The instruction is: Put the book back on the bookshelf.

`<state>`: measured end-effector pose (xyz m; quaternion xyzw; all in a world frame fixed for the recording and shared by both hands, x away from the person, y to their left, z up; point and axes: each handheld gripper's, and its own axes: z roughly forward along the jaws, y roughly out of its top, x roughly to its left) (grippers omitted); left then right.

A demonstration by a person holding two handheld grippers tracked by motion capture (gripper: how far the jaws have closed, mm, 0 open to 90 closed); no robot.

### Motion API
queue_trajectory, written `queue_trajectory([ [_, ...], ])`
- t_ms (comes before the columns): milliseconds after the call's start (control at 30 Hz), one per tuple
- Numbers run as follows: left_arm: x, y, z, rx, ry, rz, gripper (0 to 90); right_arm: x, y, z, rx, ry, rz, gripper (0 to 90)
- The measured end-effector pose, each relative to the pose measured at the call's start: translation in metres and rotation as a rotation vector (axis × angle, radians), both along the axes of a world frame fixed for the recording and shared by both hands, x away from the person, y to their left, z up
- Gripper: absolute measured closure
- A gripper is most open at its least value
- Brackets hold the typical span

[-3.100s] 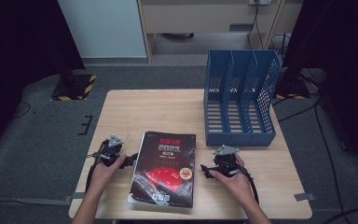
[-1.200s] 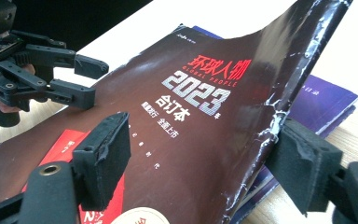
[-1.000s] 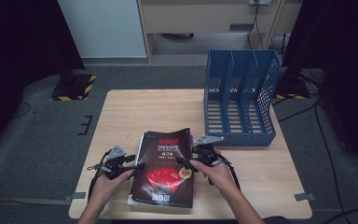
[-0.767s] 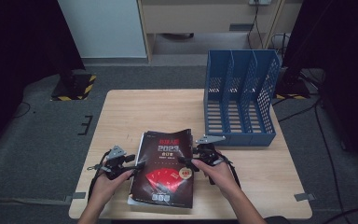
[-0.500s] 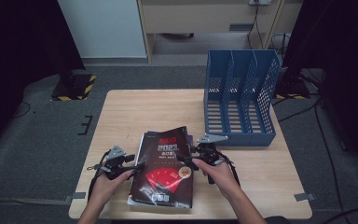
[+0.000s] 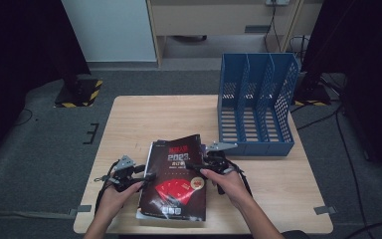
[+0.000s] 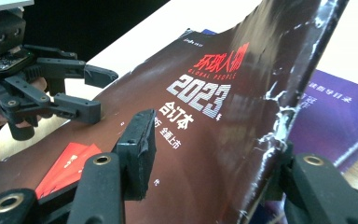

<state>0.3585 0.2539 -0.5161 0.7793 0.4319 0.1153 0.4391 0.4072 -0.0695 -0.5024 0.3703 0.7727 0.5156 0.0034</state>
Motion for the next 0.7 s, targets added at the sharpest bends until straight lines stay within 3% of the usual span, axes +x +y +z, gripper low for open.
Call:
queue_trajectory([
  [167, 0.001, 0.0, -0.001, -0.009, 0.006, 0.0, 33.4, 0.003, 0.01, -0.006, -0.026, 0.028, 0.016, 40.2],
  [233, 0.001, 0.0, -0.001, -0.011, 0.008, -0.001, 33.3, 0.004, 0.015, -0.009, -0.037, 0.038, 0.027, 43.9],
  [267, 0.001, 0.0, -0.001, -0.012, 0.007, -0.002, 33.2, 0.006, 0.017, -0.011, -0.062, 0.011, 0.008, 54.8],
  [300, 0.001, 0.0, -0.001, -0.013, 0.007, -0.002, 33.1, 0.006, 0.017, -0.011, -0.066, 0.008, -0.001, 58.7],
  [367, 0.002, 0.0, -0.001, -0.014, 0.005, -0.003, 32.5, 0.006, 0.017, -0.011, -0.067, 0.004, -0.009, 62.2],
  [433, 0.002, -0.001, -0.001, -0.018, 0.001, -0.004, 27.4, 0.005, 0.014, -0.006, -0.026, -0.012, -0.023, 73.5],
  [700, 0.0, 0.002, 0.007, -0.059, -0.071, 0.022, 17.7, 0.0, 0.014, 0.017, 0.033, -0.084, -0.021, 81.5],
])
